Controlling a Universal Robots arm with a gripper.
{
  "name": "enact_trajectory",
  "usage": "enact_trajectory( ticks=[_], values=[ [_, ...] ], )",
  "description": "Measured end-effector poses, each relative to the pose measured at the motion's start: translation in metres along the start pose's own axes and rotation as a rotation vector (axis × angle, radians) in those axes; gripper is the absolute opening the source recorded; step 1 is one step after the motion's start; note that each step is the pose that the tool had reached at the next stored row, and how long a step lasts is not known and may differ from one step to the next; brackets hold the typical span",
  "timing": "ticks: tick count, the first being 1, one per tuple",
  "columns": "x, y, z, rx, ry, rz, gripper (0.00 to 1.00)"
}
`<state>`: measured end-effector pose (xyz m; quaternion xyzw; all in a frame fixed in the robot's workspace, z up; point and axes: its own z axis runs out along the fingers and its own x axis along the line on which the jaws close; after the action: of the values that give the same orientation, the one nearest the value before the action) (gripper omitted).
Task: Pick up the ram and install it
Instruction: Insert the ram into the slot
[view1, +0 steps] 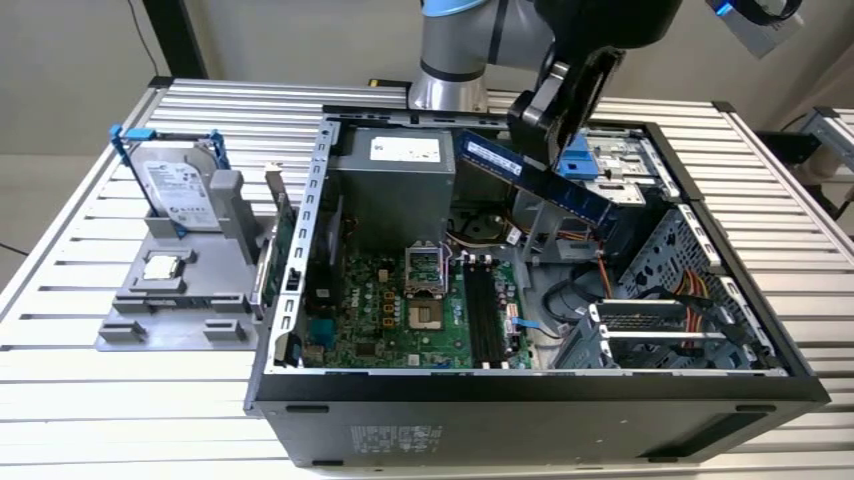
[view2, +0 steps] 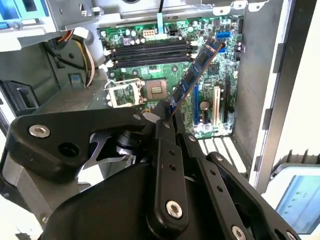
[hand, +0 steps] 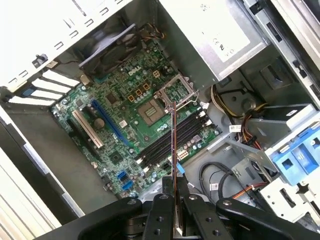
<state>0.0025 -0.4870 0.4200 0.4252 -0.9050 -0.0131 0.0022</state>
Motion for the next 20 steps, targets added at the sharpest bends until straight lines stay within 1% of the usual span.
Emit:
enact_trajectory(
  ticks=[20],
  values=[
    [0.0000, 0.0000, 0.0000, 0.0016, -0.0057, 0.225, 0.00]
  ],
)
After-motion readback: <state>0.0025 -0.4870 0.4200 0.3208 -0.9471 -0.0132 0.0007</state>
